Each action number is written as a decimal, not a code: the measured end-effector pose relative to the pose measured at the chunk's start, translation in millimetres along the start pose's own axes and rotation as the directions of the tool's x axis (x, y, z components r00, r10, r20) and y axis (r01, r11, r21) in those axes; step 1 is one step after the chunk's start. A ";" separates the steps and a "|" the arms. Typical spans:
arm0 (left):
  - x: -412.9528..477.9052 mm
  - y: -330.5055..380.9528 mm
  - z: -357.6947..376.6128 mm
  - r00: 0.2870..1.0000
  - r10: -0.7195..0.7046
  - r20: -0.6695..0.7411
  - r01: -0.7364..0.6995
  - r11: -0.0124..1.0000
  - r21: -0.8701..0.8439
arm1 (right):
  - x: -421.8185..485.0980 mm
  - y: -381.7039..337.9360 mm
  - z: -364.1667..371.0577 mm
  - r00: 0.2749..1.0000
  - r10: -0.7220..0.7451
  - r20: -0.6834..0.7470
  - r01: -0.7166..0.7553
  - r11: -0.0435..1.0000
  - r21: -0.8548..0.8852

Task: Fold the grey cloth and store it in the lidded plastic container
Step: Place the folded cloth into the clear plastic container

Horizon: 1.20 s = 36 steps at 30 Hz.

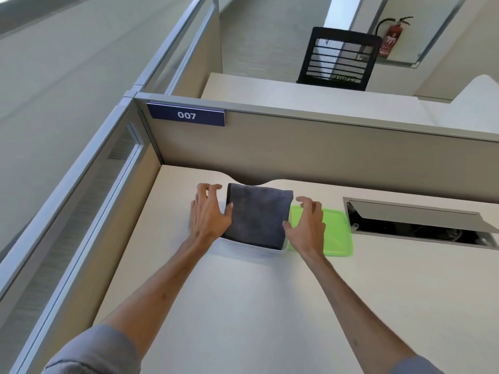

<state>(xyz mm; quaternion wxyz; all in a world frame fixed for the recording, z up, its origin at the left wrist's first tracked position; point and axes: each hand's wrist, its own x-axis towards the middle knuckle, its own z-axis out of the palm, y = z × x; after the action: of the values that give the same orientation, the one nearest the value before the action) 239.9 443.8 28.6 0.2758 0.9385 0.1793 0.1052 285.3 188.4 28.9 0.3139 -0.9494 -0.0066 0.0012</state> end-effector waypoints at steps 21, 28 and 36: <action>4.3 2.7 13.1 0.820 0.527 0.224 -0.572 0.731 0.372 | 14.7 -0.1 18.5 0.788 -0.585 0.195 0.572 0.576 -0.584; 0.7 4.3 14.2 0.858 0.481 0.177 -0.511 0.773 0.376 | 17.6 -7.4 13.7 0.822 -0.527 0.217 0.557 0.661 -0.503; -7.2 0.4 20.3 0.861 0.454 0.227 -0.507 0.794 0.336 | 14.8 -7.8 16.5 0.817 -0.512 0.265 0.572 0.666 -0.478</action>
<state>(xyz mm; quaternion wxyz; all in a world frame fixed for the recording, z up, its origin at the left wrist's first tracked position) 239.5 430.9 11.4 0.0618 0.9933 -0.0673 0.0710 299.9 204.7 20.3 0.0200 -0.9510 -0.3057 -0.0428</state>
